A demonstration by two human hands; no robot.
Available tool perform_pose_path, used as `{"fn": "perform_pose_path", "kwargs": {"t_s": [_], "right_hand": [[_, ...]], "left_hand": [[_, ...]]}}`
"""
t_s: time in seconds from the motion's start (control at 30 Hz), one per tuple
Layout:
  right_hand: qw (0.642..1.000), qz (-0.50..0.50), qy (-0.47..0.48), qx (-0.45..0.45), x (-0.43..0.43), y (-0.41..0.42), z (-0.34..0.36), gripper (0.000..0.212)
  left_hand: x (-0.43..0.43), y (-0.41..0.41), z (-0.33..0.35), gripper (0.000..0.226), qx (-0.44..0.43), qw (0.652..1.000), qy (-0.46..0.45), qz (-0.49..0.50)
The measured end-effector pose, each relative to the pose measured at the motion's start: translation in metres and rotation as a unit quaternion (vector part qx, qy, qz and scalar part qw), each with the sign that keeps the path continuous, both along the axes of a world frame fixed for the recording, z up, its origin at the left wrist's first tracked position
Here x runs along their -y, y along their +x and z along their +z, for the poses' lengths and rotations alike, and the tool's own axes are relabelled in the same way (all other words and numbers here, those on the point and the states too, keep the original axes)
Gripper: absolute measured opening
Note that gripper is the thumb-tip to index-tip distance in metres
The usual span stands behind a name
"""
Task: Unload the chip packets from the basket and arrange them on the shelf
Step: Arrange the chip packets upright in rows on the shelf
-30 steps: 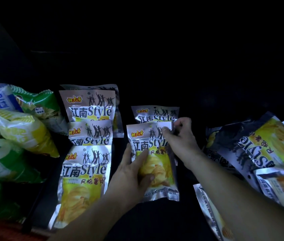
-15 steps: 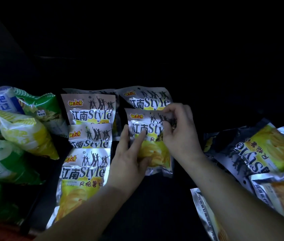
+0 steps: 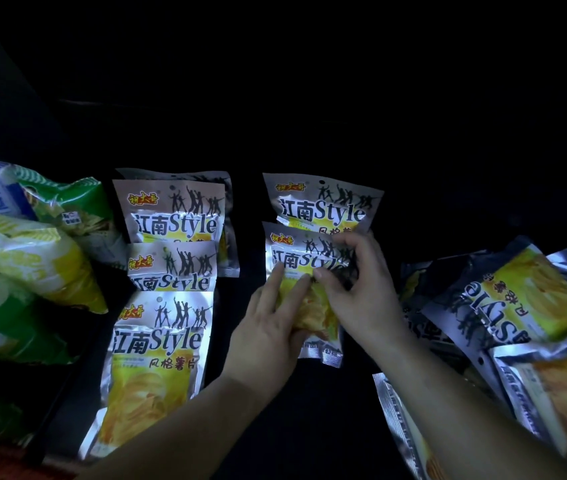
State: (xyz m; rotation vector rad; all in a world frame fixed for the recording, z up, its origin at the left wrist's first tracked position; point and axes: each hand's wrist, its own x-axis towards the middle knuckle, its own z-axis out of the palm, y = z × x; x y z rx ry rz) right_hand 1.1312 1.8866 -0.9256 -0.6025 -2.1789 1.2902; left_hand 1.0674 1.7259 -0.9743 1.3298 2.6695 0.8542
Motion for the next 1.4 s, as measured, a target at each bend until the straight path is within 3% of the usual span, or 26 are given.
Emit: {"fn": "perform_pose_path", "kwargs": {"t_s": [0.13, 0.3, 0.4, 0.5, 0.67, 0.8, 1.07, 1.27, 1.4], "right_hand": [[0.997, 0.020, -0.074, 0.016, 0.000, -0.012, -0.002, 0.055], [0.997, 0.022, -0.071, 0.023, 0.006, -0.007, 0.005, 0.066], [0.997, 0.005, -0.029, 0.077, 0.009, 0.007, 0.002, 0.071], [0.993, 0.030, -0.022, 0.111, 0.017, 0.020, -0.007, 0.075], [0.994, 0.007, -0.002, 0.109, 0.024, 0.023, -0.020, 0.069], [0.994, 0.014, 0.011, 0.105, 0.033, 0.031, -0.021, 0.069], [0.990, 0.007, 0.002, 0.144, 0.038, 0.041, -0.033, 0.077], [0.985, -0.017, 0.031, 0.168, 0.033, 0.032, -0.043, 0.067], [0.985, -0.038, 0.047, 0.161, 0.036, 0.031, -0.044, 0.064]], "left_hand": [[-0.002, -0.010, 0.000, 0.089, -0.018, 1.000, 0.002, -0.003], [-0.007, -0.025, 0.006, 0.082, -0.039, 0.999, 0.015, 0.015], [-0.007, -0.024, 0.003, 0.082, -0.054, 0.998, -0.008, 0.040], [0.001, -0.020, -0.002, 0.083, -0.006, 0.998, 0.011, 0.059], [0.015, -0.013, -0.008, 0.087, 0.034, 0.997, 0.050, 0.047], [0.021, -0.008, -0.011, 0.089, -0.004, 0.998, 0.028, 0.061], [0.020, -0.005, -0.011, 0.081, 0.022, 0.998, -0.004, 0.065], [0.008, -0.019, -0.011, 0.080, 0.000, 0.998, -0.018, 0.058], [0.006, -0.025, -0.012, 0.083, 0.039, 0.998, 0.005, 0.056]]}}
